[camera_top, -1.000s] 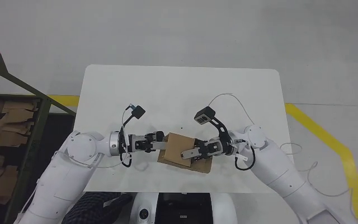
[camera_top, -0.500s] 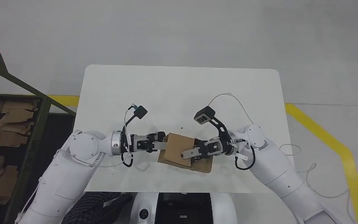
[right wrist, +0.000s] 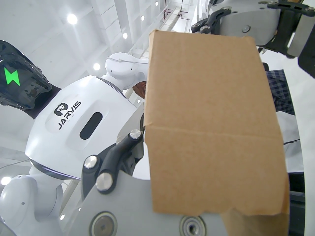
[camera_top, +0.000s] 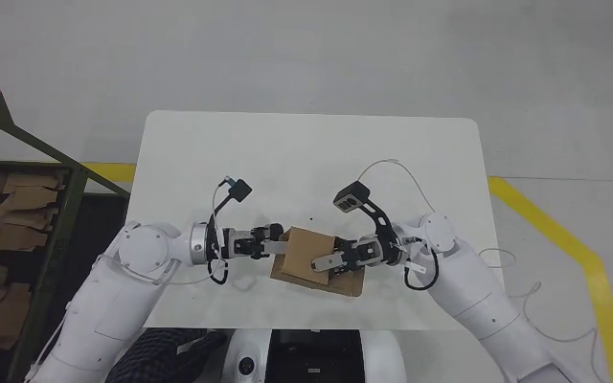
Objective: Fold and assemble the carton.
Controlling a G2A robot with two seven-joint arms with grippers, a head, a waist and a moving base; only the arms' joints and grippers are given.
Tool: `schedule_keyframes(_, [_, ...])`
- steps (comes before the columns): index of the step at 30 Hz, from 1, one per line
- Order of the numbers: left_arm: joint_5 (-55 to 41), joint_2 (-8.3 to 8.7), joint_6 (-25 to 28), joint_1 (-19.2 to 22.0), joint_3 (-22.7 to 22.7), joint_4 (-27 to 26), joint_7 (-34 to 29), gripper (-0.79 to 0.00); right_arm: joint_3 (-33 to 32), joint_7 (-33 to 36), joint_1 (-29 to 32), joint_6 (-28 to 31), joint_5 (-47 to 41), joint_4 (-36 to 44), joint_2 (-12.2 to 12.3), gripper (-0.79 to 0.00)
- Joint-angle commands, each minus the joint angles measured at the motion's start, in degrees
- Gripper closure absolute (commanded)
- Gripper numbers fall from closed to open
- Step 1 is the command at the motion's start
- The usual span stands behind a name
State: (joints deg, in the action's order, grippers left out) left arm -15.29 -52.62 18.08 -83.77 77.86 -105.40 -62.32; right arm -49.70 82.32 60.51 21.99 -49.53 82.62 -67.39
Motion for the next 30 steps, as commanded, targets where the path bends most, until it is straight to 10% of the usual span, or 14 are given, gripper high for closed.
schedule_keyframes(1, [-0.4, 0.11, 0.3, -0.3, 0.9, 0.4, 0.4, -0.785, -0.5, 0.3, 0.2, -0.3, -0.1, 0.1, -0.1, 0.000])
schedule_keyframes(15, [-1.0, 0.12, 16.2, -4.3, 7.2, 0.2, 9.3, -0.785, -2.7, 4.3, 0.3, -4.3, 0.1, -2.9, -0.7, 0.000])
schedule_keyframes(22, [11.9, -0.59, 32.5, -4.9, 7.7, 0.4, 17.6, -0.785, -3.9, 5.7, -2.1, -5.7, 1.3, -7.9, -1.0, 0.000])
schedule_keyframes(30, [28.2, -1.98, 39.7, -6.0, 6.9, 0.2, 29.9, -0.785, -4.3, 5.7, -4.1, -5.7, 0.7, -10.4, -0.9, 0.000])
